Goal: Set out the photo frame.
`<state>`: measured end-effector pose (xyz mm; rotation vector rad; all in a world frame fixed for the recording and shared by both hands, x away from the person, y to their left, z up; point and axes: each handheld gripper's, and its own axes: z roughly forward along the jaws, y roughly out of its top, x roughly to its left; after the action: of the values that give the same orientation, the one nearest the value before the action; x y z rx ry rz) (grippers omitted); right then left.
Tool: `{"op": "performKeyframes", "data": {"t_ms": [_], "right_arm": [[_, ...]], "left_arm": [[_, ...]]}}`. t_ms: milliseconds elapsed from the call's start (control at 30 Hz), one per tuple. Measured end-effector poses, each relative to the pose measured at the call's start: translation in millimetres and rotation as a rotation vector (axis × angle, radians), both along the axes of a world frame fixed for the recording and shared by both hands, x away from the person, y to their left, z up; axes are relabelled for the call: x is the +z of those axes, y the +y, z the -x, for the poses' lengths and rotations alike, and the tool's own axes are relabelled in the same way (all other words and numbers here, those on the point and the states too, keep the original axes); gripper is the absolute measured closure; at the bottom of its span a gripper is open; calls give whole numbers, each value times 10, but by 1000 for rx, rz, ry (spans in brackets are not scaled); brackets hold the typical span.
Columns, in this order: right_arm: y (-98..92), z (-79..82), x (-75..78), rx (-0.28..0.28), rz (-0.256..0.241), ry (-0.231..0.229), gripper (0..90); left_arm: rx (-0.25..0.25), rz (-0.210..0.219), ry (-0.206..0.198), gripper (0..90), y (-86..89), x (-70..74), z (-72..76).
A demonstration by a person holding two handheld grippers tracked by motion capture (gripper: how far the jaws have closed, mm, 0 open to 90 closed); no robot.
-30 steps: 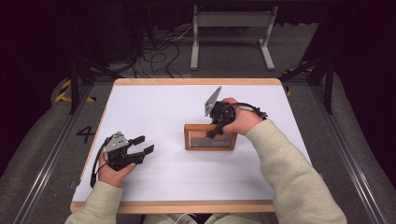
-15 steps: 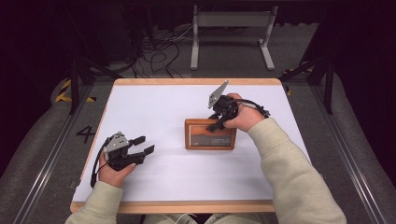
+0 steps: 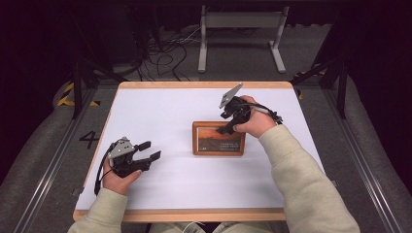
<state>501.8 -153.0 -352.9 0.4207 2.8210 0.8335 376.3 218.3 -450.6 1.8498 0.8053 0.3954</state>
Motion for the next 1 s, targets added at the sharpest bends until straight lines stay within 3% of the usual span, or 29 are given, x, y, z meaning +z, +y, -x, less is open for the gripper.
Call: {"op": "performKeyframes", "data": {"t_ms": [233,400,533,667,1000], "right_arm": [[-71,106,109,-43,-35,-33,227],[-198,234,191,-96,-134,-48,201],[-358,358,258,-127,-192,-65,189],[-493,463,309,-148,-204,-86,168],[-832,679,354,-222,-230,-89,108]], "left_arm": [[-7,-8,15,368,-15,15,12],[-19,-24,8,362,-28,72,60],[-28,-27,32,348,-60,120,133],[-41,-46,39,326,-72,126,185],[-40,-29,45,257,-76,138,175]]}}
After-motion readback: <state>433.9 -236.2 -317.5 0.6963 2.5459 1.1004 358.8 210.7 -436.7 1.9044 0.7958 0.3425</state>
